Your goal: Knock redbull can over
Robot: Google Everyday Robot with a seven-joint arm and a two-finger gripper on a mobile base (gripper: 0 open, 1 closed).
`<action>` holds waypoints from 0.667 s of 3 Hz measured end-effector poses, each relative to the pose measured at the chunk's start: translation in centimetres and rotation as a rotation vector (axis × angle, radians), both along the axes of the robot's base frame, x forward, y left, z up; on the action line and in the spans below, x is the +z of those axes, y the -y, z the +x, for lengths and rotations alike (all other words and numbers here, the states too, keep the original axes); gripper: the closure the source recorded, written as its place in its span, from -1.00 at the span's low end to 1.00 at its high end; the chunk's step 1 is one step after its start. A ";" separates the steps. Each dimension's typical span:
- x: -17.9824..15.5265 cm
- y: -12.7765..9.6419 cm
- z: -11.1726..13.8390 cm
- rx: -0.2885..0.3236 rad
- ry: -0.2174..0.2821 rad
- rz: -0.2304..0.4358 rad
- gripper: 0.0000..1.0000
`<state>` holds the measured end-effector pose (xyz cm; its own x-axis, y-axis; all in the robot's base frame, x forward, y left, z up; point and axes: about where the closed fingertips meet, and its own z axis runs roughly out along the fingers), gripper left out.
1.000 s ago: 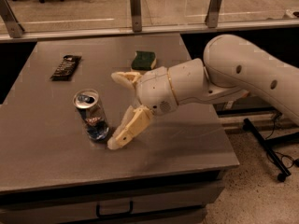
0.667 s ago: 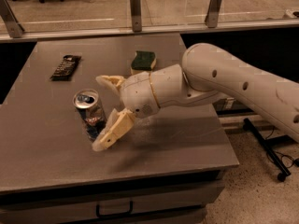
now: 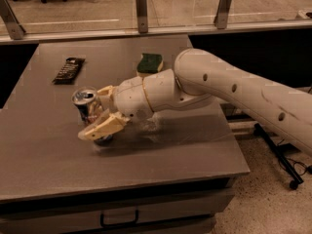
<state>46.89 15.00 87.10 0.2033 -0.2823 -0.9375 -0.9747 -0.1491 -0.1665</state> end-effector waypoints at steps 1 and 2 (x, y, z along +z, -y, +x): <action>1.1 -0.3 0.6 0.000 0.029 -0.039 0.30; 3.9 -0.5 1.2 -0.002 0.100 -0.159 0.74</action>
Offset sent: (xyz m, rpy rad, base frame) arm 0.0320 -0.0044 0.0778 -0.5064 -0.2352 -0.0283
